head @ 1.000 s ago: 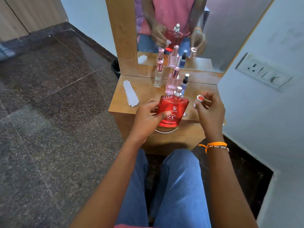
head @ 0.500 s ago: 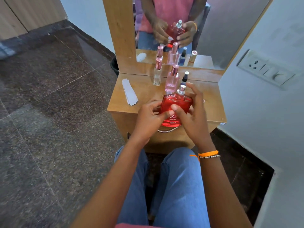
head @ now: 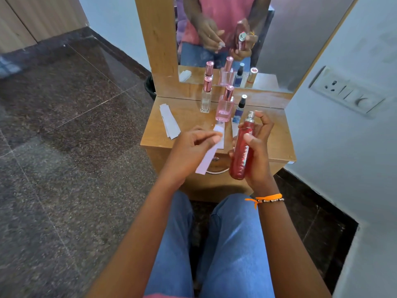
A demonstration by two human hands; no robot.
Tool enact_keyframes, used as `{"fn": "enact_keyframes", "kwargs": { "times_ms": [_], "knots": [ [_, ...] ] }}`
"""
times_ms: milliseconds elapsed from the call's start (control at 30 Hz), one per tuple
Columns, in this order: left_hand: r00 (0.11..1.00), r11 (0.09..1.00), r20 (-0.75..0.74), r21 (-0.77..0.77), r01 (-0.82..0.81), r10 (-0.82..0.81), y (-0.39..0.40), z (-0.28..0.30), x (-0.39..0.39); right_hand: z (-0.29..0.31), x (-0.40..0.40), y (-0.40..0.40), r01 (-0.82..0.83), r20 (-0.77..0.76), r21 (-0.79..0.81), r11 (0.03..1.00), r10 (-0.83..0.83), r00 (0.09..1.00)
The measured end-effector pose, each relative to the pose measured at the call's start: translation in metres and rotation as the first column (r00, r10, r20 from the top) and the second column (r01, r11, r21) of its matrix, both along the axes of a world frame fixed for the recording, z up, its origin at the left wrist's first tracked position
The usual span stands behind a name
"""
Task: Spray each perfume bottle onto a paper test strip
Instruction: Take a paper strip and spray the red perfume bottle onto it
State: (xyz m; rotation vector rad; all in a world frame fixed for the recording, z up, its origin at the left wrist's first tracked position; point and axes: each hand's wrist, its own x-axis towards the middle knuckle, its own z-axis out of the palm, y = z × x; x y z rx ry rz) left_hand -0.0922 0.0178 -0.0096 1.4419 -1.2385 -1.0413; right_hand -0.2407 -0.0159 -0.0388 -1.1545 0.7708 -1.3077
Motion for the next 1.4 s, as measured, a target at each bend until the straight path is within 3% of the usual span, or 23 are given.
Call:
{"fn": "enact_keyframes", "kwargs": {
  "times_ms": [100, 200, 267, 367, 467, 600, 700, 900, 1400],
  "knots": [
    [0.992, 0.992, -0.028, -0.026, -0.122, 0.122, -0.003, 0.003, -0.001, -0.003, -0.001, 0.001, -0.275, 0.325, 0.104, 0.956, 0.228, 0.918],
    [0.988, 0.988, -0.023, -0.011, -0.154, 0.153, -0.005, 0.005, -0.006, -0.005, 0.0, 0.004, -0.349, 0.409, 0.128, 0.928, 0.272, 0.871],
    [0.987, 0.987, -0.019, 0.002, -0.158, 0.158, -0.007, 0.007, -0.008, -0.003, 0.001, 0.006, -0.272, 0.3, 0.144, 0.952, 0.22, 0.928],
    [0.98, 0.981, -0.059, 0.044, -0.187, 0.19, -0.011, 0.007, -0.007, 0.006, 0.002, 0.008, -0.066, -0.162, -0.003, 0.998, 0.064, 0.985],
    [0.964, 0.97, -0.129, 0.102, -0.222, 0.234, -0.014, 0.006, -0.002, 0.014, 0.001, 0.008, -0.001, -0.572, -0.244, 0.97, -0.143, 0.808],
    [0.938, 0.962, -0.259, 0.202, -0.182, 0.232, -0.013, 0.011, 0.005, 0.024, -0.001, 0.008, -0.125, -0.843, -0.436, 0.891, -0.356, 0.404],
    [0.916, 0.965, -0.358, 0.247, -0.093, 0.18, -0.01, 0.015, 0.01, 0.032, -0.003, 0.006, -0.2, -0.87, -0.481, 0.853, -0.437, 0.227],
    [0.897, 0.957, -0.416, 0.289, -0.023, 0.148, -0.01, 0.017, 0.016, 0.037, -0.005, -0.002, -0.346, -0.863, -0.481, 0.805, -0.504, 0.029],
    [0.927, 0.954, -0.361, 0.299, 0.008, 0.105, -0.012, 0.015, 0.017, 0.043, -0.005, -0.015, -0.527, -0.821, -0.447, 0.723, -0.566, -0.08]
  ]
}}
